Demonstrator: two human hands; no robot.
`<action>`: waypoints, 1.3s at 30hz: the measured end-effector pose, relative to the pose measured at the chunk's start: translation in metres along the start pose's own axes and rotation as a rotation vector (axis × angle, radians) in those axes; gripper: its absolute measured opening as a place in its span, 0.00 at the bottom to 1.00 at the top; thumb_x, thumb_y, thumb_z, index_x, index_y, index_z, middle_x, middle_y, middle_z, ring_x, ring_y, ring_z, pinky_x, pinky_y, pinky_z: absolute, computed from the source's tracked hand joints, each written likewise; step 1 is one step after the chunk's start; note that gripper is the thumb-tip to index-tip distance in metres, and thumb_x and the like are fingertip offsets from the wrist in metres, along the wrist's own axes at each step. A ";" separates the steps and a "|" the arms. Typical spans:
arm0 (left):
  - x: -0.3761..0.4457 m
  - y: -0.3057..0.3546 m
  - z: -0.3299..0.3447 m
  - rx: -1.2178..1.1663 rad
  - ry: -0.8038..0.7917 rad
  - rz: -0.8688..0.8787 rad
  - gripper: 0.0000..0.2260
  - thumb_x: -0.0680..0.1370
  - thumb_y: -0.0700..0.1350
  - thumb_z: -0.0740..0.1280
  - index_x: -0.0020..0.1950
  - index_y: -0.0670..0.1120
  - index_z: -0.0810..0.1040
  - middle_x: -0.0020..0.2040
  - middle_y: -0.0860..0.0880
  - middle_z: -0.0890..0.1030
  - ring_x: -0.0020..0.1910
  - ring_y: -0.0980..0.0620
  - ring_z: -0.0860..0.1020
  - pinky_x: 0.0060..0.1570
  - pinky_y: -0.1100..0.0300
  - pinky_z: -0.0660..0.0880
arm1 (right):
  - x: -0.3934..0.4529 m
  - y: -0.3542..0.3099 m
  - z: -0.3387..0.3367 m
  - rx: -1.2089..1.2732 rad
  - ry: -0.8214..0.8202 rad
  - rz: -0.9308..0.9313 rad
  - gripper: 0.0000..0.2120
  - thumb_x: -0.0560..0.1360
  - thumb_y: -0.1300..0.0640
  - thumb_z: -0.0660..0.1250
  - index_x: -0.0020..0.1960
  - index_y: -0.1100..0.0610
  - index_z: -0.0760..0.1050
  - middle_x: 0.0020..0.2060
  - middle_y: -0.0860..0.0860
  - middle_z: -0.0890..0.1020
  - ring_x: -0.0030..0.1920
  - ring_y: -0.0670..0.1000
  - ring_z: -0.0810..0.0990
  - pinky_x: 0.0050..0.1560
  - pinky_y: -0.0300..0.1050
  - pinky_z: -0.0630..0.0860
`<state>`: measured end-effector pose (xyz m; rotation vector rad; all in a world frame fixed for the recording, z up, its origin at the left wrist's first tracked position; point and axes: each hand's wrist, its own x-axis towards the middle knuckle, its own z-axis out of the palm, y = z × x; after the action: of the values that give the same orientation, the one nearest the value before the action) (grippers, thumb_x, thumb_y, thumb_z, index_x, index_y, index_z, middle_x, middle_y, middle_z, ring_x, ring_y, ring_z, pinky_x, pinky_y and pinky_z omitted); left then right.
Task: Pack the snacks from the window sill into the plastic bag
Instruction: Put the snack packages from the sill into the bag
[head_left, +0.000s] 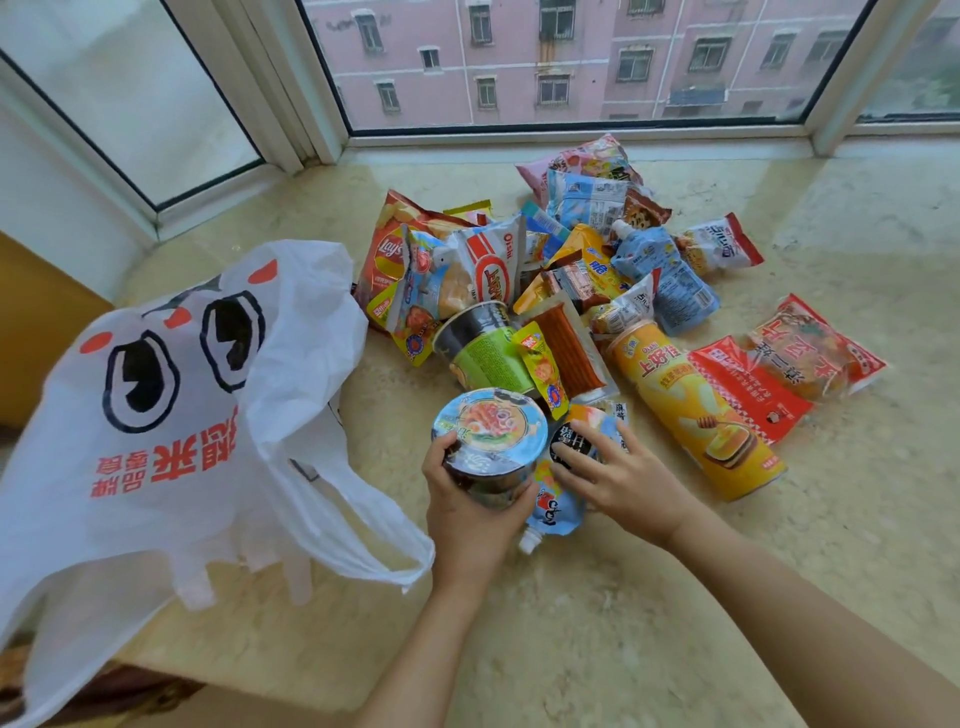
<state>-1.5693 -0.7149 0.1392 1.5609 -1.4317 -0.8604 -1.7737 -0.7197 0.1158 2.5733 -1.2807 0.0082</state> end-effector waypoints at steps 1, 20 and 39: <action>-0.001 0.001 -0.003 -0.010 0.004 -0.005 0.46 0.59 0.44 0.82 0.59 0.72 0.55 0.66 0.52 0.72 0.62 0.57 0.76 0.57 0.57 0.76 | 0.001 -0.001 -0.001 0.008 0.050 -0.002 0.13 0.67 0.59 0.69 0.52 0.54 0.82 0.53 0.52 0.83 0.56 0.62 0.80 0.47 0.63 0.79; -0.077 0.029 -0.072 -0.028 -0.122 0.180 0.42 0.61 0.55 0.79 0.66 0.67 0.55 0.69 0.52 0.68 0.64 0.56 0.74 0.54 0.54 0.79 | -0.076 -0.088 -0.088 0.104 0.351 0.233 0.30 0.83 0.63 0.43 0.44 0.53 0.84 0.46 0.48 0.85 0.48 0.55 0.84 0.40 0.46 0.80; -0.138 0.001 -0.208 0.180 -0.011 0.435 0.39 0.62 0.55 0.77 0.67 0.53 0.60 0.74 0.56 0.57 0.67 0.52 0.72 0.38 0.52 0.82 | -0.077 -0.216 -0.147 0.161 0.433 0.150 0.15 0.77 0.65 0.58 0.44 0.54 0.82 0.45 0.47 0.84 0.49 0.53 0.81 0.38 0.45 0.79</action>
<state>-1.3986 -0.5520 0.2215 1.2948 -1.8081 -0.4918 -1.6347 -0.5001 0.1972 2.4044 -1.3363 0.6824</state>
